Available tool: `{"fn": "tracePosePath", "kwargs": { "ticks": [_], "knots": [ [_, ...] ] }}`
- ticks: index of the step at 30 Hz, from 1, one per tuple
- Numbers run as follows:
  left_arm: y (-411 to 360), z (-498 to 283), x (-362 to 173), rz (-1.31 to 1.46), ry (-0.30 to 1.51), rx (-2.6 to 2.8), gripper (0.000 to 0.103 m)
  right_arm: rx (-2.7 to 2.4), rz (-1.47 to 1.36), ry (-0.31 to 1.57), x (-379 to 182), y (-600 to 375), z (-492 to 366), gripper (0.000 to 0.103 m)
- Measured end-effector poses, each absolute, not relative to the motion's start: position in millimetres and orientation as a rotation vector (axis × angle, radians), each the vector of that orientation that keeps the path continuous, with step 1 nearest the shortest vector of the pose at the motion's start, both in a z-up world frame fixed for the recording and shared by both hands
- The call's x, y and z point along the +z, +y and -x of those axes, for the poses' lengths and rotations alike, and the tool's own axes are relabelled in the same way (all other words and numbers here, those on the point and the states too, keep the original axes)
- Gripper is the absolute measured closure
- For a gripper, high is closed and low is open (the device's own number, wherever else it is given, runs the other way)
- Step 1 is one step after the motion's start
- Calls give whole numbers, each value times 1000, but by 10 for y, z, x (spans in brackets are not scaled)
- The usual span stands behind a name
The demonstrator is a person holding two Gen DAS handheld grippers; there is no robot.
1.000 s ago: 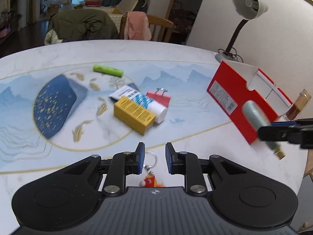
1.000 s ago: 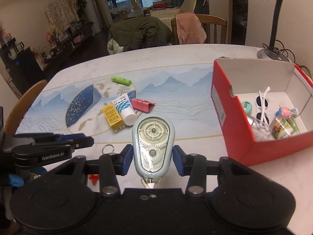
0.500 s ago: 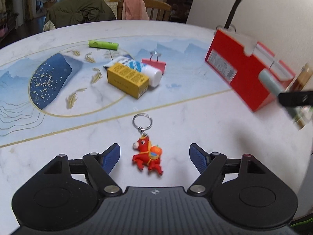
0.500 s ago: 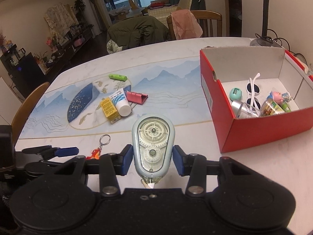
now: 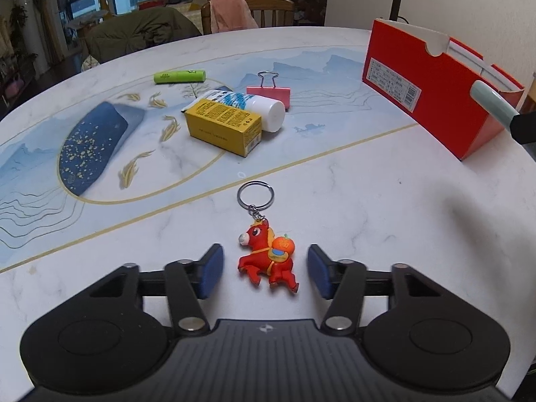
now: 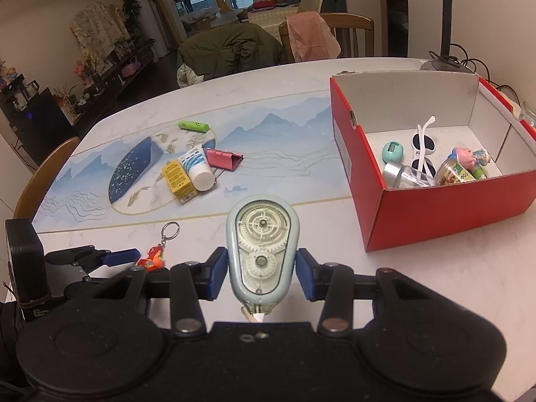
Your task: Organize rigid objects
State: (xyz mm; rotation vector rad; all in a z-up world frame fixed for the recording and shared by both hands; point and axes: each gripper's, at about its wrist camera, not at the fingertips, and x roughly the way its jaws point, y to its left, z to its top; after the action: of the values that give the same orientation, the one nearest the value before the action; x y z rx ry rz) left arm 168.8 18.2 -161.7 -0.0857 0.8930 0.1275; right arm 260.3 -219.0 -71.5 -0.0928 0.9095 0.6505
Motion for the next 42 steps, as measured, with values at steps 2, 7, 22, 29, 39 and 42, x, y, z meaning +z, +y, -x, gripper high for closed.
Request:
{"fn": "tracePosePath", "kwargs": {
  "ticks": [2, 7, 22, 29, 39, 42],
  "knots": [
    [196, -1682, -1613, 85, 890, 137, 61, 651, 93, 908, -715, -2194, -2599, 60],
    [218, -1674, -1609, 97, 886, 146, 69, 655, 96, 906, -716, -2195, -2594, 60],
    [158, -1689, -1077, 235, 796, 90, 70, 662, 84, 856, -519, -2387, -2745, 60],
    [-42, -1887, -795, 243, 758, 55, 70, 671, 81, 835, -447, -2524, -2924, 60],
    [-479, -2421, -491, 152, 721, -10, 70, 642, 79, 808, -361, -2882, -3363, 60],
    [-624, -2615, -425, 133, 719, -26, 70, 623, 77, 798, -352, -3030, -3526, 60]
  ]
}}
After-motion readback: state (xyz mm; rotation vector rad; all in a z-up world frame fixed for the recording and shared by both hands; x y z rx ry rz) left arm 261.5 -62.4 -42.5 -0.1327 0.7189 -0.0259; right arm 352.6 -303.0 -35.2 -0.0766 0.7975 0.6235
